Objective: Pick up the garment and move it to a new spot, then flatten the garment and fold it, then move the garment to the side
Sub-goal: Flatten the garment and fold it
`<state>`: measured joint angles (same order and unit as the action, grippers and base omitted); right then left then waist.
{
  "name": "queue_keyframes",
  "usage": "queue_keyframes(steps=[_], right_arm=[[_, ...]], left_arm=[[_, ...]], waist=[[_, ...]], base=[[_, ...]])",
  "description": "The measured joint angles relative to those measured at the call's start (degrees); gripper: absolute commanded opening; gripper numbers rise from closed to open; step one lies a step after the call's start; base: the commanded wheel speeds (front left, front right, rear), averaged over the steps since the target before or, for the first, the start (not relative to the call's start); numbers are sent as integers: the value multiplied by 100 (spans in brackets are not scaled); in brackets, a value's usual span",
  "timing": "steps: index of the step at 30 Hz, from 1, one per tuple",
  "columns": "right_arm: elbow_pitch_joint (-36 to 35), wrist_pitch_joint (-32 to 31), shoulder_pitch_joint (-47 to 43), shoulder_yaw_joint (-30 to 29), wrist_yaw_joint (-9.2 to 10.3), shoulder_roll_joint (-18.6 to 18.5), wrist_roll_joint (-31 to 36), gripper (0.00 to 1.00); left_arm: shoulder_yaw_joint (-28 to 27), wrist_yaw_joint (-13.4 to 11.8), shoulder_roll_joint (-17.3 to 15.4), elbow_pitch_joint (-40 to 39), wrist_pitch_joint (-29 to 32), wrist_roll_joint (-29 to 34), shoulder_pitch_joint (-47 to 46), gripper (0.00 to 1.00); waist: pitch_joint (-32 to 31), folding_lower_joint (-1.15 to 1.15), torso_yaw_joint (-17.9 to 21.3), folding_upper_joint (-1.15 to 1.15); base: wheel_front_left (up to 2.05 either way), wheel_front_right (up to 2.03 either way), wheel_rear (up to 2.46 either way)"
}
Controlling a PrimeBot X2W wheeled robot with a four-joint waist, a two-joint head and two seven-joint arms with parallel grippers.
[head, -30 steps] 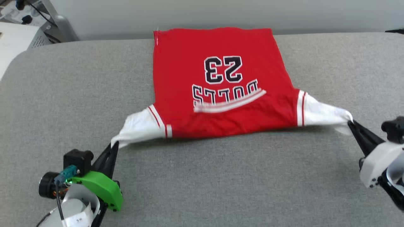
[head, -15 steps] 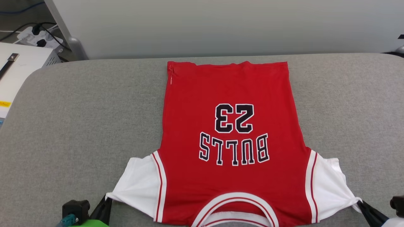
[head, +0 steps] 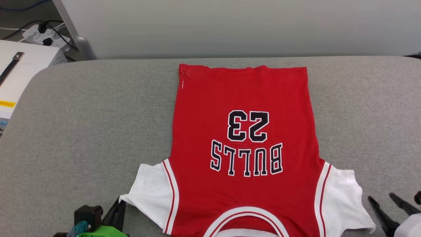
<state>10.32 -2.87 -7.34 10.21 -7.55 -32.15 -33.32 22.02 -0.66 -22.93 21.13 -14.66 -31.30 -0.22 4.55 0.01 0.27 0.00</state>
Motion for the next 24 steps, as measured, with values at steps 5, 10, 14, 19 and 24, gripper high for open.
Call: queue_keyframes(steps=[5,10,14,19,24], right_arm=[[-564,-14,424,-537,1,-166,271,100],[-872,-146,1303,-898,1,-310,433,100],[-906,-481,2245,-924,1,-426,434,100],[-621,-1288,3434,-700,1,-592,283,100],[-25,-2595,4621,-219,1,-854,-18,100]], left_arm=[[-229,-48,141,-417,0,129,-21,0],[-392,-116,298,-859,0,345,-28,0],[-474,-119,489,-1155,0,461,-113,0],[-553,-114,702,-1440,0,588,-368,0],[-644,-56,915,-1708,0,829,-576,0]], waist=[[112,0,-52,0],[313,0,-133,0],[553,0,-229,0],[926,0,-386,0],[1376,0,-575,0]], base=[[0,0,0],[0,0,0],[0,0,0],[0,0,0],[0,0,0]])
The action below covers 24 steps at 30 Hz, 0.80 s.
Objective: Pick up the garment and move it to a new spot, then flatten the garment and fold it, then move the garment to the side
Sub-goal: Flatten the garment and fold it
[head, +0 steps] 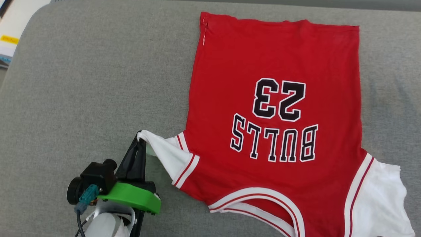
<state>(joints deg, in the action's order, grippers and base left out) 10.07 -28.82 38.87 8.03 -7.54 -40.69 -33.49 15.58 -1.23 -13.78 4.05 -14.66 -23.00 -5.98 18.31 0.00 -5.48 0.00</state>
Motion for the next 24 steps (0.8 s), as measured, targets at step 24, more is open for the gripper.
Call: queue_keyframes(steps=[24], right_arm=[[2176,-3056,2638,392,2,544,502,100]], left_arm=[[-357,557,910,-416,0,642,-526,0]], waist=[[1807,-1,-983,0]], base=[[0,0,0]])
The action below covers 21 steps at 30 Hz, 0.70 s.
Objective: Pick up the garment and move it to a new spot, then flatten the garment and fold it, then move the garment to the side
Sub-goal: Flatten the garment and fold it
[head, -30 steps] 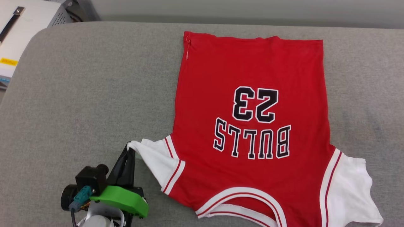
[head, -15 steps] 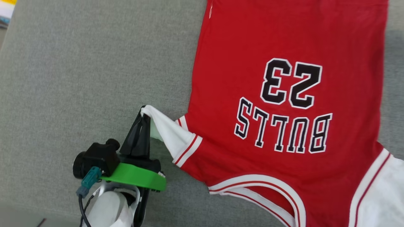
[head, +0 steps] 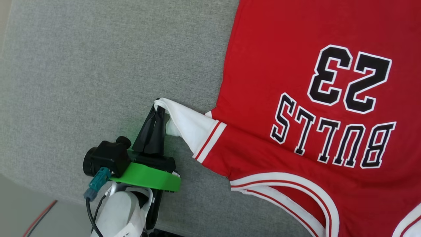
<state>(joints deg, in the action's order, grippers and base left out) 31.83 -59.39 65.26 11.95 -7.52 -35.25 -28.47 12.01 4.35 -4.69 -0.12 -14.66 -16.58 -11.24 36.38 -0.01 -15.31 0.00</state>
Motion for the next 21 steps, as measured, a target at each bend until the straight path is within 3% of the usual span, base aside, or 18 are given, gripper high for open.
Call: queue_keyframes(steps=[2,3,4,15,21], right_arm=[[-3,-12,-30,32,0,-67,1,100],[-16,-15,-30,41,0,-89,-1,75],[-38,-15,-30,48,0,-107,-12,0],[-8,1012,-394,330,0,3,-257,0],[-488,1768,-994,823,0,-388,-813,0]], left_arm=[[-37,25,38,24,0,24,1,0],[-57,46,54,30,0,36,1,0],[-79,52,68,41,0,43,1,0],[-302,147,113,348,0,137,112,0],[-443,176,107,608,0,224,449,0]], waist=[[47,0,-52,0],[59,0,-63,0],[62,0,-68,0],[-417,0,65,0],[-948,1,166,0]], base=[[0,0,0],[0,0,0],[0,0,0],[0,0,0],[0,0,0]])
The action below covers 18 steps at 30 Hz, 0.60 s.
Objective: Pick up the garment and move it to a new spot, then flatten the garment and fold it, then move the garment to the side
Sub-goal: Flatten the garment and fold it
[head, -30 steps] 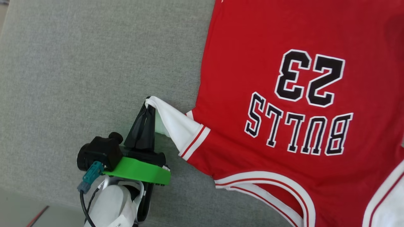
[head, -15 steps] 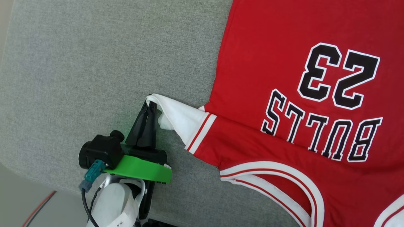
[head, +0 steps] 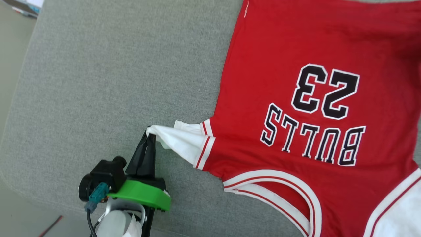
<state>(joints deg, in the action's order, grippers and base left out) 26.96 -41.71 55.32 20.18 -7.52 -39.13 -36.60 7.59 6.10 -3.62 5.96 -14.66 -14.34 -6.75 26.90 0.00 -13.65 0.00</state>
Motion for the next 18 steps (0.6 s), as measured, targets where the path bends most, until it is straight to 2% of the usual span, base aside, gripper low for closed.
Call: queue_keyframes(steps=[9,15,18], right_arm=[[-1112,801,-1481,475,0,-821,-666,0],[-1510,1178,-2510,267,0,-955,-810,0],[-1673,1340,-3131,-79,-1,-954,-864,0]], left_arm=[[-275,22,-90,253,0,26,471,0],[-355,22,-138,419,0,27,613,0],[-363,22,-160,499,0,27,687,0]], waist=[[-768,1,301,0],[-1205,1,569,0],[-1412,1,679,0]], base=[[0,0,0],[0,0,0],[0,0,0]])
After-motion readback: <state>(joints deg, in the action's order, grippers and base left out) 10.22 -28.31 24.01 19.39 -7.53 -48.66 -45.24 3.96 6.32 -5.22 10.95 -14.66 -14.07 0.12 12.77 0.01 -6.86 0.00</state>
